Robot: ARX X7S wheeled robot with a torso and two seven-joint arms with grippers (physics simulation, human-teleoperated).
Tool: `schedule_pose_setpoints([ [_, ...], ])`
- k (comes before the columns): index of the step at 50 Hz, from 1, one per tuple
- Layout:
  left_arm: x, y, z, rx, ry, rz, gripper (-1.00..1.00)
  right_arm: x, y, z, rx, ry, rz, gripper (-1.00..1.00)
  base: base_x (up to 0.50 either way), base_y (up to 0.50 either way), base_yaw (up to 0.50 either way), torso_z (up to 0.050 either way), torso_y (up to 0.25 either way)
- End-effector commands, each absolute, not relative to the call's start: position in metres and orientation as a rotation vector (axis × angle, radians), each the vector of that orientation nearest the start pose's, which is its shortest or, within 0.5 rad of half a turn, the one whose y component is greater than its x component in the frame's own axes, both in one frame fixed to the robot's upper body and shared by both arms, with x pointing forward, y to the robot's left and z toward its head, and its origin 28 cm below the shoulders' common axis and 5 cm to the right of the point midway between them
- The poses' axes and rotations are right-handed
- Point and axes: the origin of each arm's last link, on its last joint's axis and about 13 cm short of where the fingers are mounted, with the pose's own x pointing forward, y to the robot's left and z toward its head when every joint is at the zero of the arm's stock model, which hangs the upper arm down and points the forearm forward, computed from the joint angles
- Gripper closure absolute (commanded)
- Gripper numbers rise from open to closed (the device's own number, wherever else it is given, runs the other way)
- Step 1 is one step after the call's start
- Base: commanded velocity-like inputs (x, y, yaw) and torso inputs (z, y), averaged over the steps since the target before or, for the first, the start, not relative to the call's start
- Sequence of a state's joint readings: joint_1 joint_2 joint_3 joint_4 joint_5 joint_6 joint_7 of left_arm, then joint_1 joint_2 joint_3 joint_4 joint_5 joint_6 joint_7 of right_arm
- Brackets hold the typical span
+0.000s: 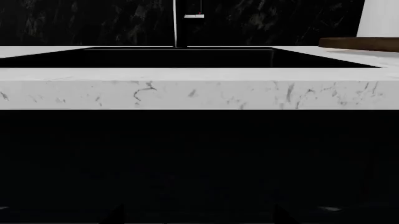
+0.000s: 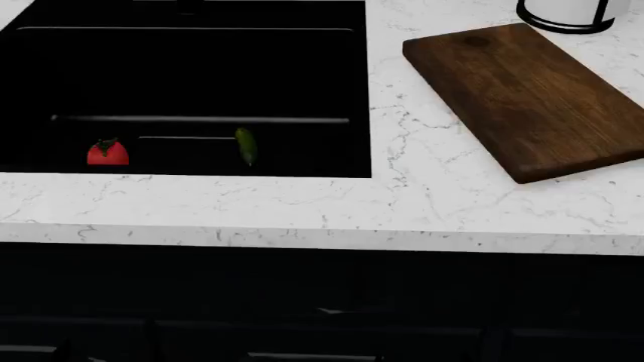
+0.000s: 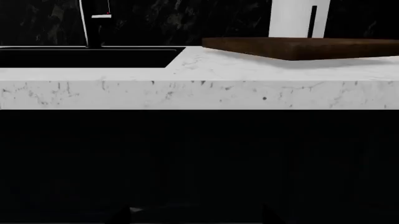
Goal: Pick the vegetables from the sink and place them on the cutting board.
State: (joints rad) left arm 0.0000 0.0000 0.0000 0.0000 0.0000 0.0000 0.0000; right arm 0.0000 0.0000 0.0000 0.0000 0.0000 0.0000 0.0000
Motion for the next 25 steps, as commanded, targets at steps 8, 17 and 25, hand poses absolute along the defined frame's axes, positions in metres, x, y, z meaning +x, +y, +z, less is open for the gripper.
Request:
schedule_pose_setpoints([
  [8,0.2144,0.2073,0.0107,0.014,0.013,-0.007,-1.0,0.2095,-0.0979,0.0132,0.012,-0.003,-0.022,-1.0,0.0,0.0,0.0,0.0,0.0],
  [17,0.2119,0.2071,0.013,-0.01,-0.026,-0.003,-1.0,0.2091,-0.0971,0.0134,-0.021,0.004,-0.035,-1.0,0.0,0.17,0.0,0.0,0.0],
  [25,0.2095,0.2056,0.0189,-0.004,-0.03,-0.005,-1.0,0.2098,-0.0961,0.0131,-0.016,0.005,-0.025,-1.0,0.0,0.5,0.0,0.0,0.0],
])
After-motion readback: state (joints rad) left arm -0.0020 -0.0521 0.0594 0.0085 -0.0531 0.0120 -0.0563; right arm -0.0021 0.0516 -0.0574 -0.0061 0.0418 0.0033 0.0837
